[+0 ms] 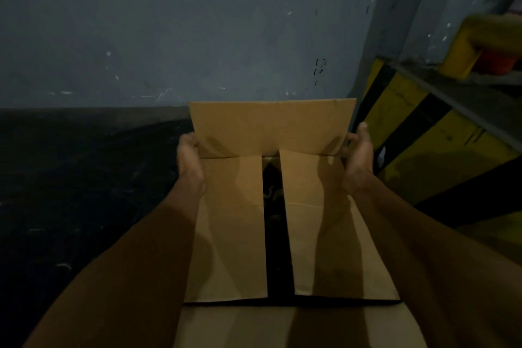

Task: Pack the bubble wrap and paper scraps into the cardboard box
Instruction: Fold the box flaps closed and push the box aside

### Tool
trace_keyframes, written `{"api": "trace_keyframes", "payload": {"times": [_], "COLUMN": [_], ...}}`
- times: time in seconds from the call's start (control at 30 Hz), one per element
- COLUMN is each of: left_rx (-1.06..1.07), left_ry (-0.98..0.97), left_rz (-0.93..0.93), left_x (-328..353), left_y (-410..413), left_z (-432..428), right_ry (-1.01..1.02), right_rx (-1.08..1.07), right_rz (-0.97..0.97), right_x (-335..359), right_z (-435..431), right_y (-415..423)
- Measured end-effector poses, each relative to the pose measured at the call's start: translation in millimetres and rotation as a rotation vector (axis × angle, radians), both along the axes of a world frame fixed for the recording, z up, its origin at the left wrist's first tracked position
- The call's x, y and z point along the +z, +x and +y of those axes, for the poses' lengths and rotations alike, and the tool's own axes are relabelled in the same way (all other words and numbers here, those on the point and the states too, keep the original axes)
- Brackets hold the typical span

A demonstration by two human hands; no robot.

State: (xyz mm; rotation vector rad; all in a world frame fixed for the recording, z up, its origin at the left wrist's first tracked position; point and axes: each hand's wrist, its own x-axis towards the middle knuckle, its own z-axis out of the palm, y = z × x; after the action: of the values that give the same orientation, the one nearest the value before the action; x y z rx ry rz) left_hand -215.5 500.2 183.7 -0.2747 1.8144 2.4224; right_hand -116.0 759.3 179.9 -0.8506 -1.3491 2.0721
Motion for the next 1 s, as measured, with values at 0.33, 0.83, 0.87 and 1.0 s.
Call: {"api": "trace_keyframes", "payload": {"times": [0.33,0.83,0.87,1.0], "left_rx": [-0.018,-0.085,-0.107,-0.456], "left_ry": [0.184,-1.021,-1.188,-1.354], "left_rz": [-0.096,0.127,0.255,0.509], "left_x": [8,-9,-8,-12], "left_y": [3,15,24,67], "left_z": [-6,-27,-24,-10], "right_ry": [-0.040,1.020,1.296,1.607], "right_rx": [0.096,0.209,0.231,0.525], "right_rz": [-0.095,-0.646,-0.739,-0.728], "right_x": [14,-13,-12,-1], "right_z": [8,6,-1,-44], "right_y": [12,41,43,53]}}
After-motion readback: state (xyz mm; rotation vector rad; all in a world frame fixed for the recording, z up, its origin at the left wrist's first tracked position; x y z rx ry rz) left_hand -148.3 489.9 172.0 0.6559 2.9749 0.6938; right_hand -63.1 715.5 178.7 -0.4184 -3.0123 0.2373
